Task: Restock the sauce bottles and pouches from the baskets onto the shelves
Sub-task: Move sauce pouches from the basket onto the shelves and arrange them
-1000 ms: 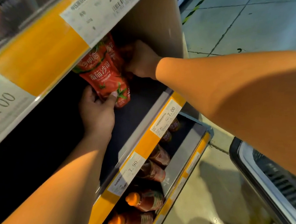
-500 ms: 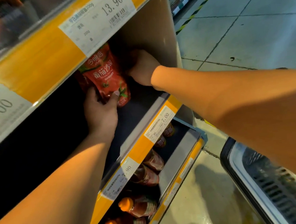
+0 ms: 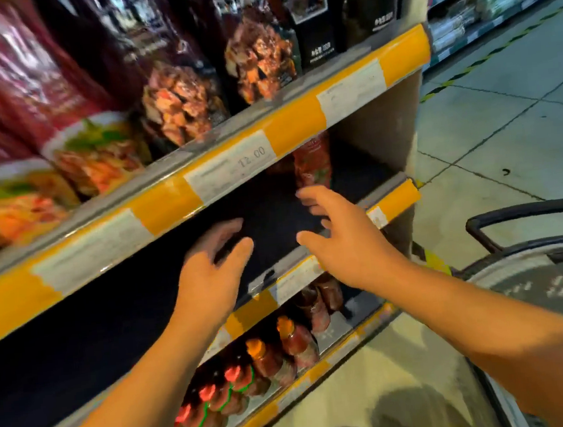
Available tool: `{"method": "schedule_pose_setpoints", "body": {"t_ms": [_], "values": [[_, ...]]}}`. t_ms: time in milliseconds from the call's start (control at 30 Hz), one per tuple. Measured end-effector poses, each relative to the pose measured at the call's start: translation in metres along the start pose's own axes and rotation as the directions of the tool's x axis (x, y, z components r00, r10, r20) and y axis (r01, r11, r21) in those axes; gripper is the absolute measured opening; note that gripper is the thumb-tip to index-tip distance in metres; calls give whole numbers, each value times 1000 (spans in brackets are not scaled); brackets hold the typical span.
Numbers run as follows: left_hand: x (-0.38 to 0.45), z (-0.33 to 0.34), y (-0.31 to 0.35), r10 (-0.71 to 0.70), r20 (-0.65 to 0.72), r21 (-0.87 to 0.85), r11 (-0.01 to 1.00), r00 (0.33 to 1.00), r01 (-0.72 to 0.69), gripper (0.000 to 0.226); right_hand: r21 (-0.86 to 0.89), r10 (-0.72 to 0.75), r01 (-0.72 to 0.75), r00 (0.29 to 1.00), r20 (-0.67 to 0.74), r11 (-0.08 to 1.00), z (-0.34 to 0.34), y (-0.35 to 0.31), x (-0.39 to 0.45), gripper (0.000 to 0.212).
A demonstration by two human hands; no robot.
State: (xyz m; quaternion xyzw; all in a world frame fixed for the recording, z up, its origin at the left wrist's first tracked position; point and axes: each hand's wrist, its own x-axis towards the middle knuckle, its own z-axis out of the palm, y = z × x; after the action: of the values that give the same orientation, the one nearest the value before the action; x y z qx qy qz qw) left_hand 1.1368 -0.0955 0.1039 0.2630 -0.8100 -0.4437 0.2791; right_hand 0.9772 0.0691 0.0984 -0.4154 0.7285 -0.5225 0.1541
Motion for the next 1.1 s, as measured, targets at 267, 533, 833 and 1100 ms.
{"method": "schedule_pose_setpoints", "body": {"t_ms": [267, 533, 833, 1100], "values": [[-164, -136, 17, -23, -79, 173, 984, 997, 36, 40, -126, -183, 232, 933, 311, 965, 88, -83, -67, 57], [-302, -237, 11, -67, -296, 249, 958, 953, 145, 36, -156, -267, 409, 794, 546, 899, 162, -165, -115, 50], [-464, -327, -12, -220, -608, 108, 929, 762, 355, 35, -60, -333, 512, 639, 694, 857, 255, -251, -178, 47], [-602, -357, -45, -429, -772, -146, 838, 470, 525, 32, 80, -342, 488, 477, 810, 869, 366, -297, -248, 40]]}}
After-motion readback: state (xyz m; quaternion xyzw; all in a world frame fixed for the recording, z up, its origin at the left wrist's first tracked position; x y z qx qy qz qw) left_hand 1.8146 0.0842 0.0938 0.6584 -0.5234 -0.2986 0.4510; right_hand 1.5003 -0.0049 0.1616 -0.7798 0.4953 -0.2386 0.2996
